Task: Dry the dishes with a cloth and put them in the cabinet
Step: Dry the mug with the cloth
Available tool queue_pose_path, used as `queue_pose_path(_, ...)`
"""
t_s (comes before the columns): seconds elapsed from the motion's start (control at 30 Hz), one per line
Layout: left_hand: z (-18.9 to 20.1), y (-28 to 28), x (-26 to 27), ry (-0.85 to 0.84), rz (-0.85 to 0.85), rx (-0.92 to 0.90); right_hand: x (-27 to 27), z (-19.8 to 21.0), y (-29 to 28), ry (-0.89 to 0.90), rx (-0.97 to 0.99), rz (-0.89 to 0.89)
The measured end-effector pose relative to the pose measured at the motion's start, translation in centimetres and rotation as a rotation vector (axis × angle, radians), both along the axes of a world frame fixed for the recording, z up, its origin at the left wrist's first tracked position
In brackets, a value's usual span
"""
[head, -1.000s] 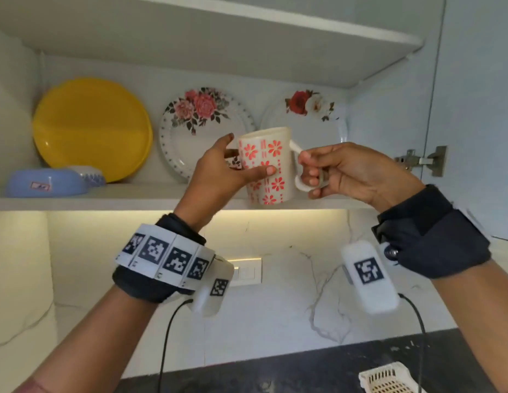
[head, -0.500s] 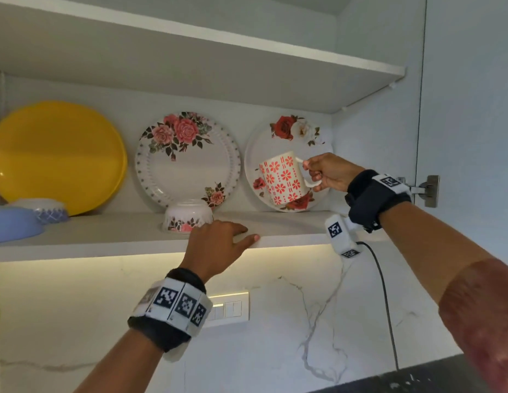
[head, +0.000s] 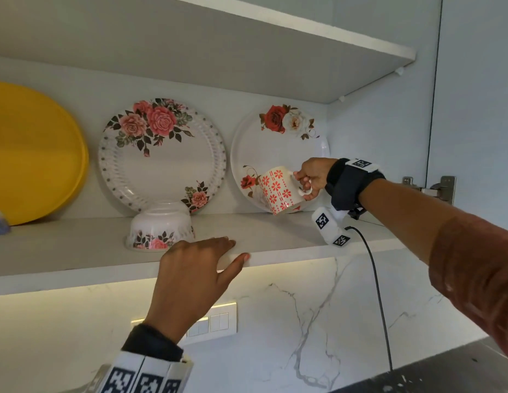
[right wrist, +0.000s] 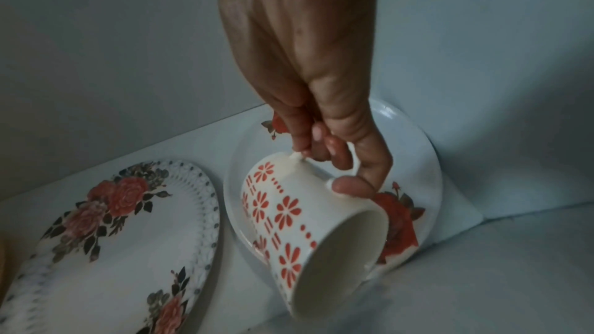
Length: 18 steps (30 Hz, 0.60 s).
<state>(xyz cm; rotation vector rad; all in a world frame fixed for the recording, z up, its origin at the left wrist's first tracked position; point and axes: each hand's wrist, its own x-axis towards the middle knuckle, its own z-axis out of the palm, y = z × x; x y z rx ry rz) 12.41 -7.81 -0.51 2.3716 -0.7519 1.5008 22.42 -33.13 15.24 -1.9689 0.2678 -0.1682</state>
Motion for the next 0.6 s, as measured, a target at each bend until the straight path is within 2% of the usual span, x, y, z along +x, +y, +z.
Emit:
queue_pose_path(0.1,-0.1,-0.1,0.1,-0.007,0.012,-0.005,1.0,-0.2,-0.5,0.055,-0.010,-0.003)
queue_pose_path(0.3,-0.1,-0.3,0.1,-0.035,0.029,-0.012,2.3,-0.7,-2.3,0.047,0.012,0.032)
queue_pose_path(0.47,0.0,-0.3,0.0,-0.012,0.034,0.004,1.9,-1.1,-3.5,0.147,-0.190,0.012)
queue_pose_path(0.6,0.0,-0.4,-0.3,0.012,0.034,0.008,1.7,-1.2,-4.3,0.135,-0.300,-0.001)
